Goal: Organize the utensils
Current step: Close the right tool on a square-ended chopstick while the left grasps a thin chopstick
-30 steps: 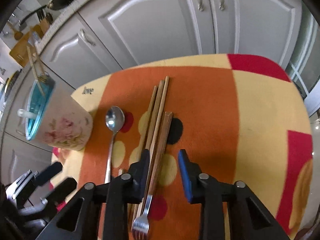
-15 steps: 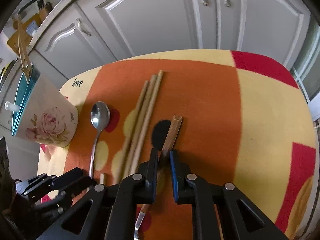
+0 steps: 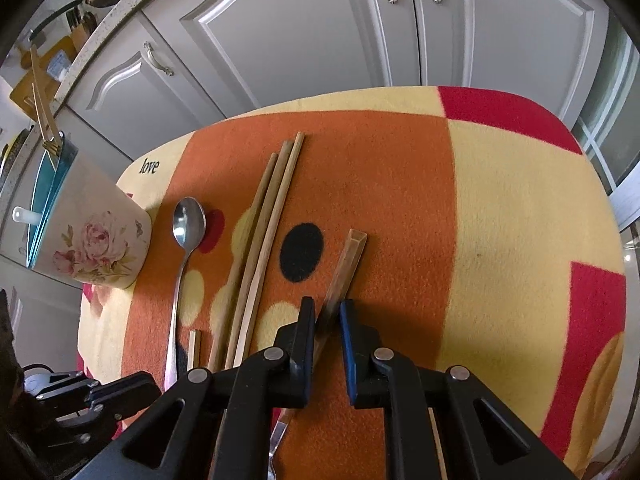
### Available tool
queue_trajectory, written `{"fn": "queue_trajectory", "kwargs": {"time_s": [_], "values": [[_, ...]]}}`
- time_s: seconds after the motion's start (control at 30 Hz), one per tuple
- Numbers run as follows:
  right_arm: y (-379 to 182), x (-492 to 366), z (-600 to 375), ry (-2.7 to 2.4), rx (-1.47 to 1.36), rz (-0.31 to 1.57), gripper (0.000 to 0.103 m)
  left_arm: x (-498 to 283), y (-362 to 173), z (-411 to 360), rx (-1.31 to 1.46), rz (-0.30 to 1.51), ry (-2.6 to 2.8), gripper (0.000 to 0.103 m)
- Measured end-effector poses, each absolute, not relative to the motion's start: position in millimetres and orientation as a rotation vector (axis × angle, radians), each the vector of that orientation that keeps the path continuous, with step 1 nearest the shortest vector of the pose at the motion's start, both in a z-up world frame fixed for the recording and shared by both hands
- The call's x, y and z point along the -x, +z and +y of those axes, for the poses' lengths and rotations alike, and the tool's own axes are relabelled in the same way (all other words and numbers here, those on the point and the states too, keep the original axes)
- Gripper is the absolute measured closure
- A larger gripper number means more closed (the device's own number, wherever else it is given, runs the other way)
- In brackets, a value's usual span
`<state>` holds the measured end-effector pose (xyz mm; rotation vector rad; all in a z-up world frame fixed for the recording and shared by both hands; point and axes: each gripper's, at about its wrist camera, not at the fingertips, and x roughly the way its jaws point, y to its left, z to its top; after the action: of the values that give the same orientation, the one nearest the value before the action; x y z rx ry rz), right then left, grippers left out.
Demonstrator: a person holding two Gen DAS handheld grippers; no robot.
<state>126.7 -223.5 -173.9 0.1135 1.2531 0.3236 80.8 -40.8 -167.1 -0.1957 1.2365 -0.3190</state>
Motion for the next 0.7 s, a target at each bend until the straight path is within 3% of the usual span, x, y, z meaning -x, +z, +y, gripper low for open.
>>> {"fn": "queue_trajectory", "kwargs": {"time_s": [0.53,0.7], "values": [[-177.4,-136.1,-222.7,0.353,-0.129,1.283,0.091,-109.8,-185.9,-75.5,0.064,1.278,-0.275,0.097],[-177.4,-137.5,-219.7,0.375,-0.126,1.263,0.09,-102.1,-176.4,-55.0,0.157,1.272,-0.306,0.098]]}}
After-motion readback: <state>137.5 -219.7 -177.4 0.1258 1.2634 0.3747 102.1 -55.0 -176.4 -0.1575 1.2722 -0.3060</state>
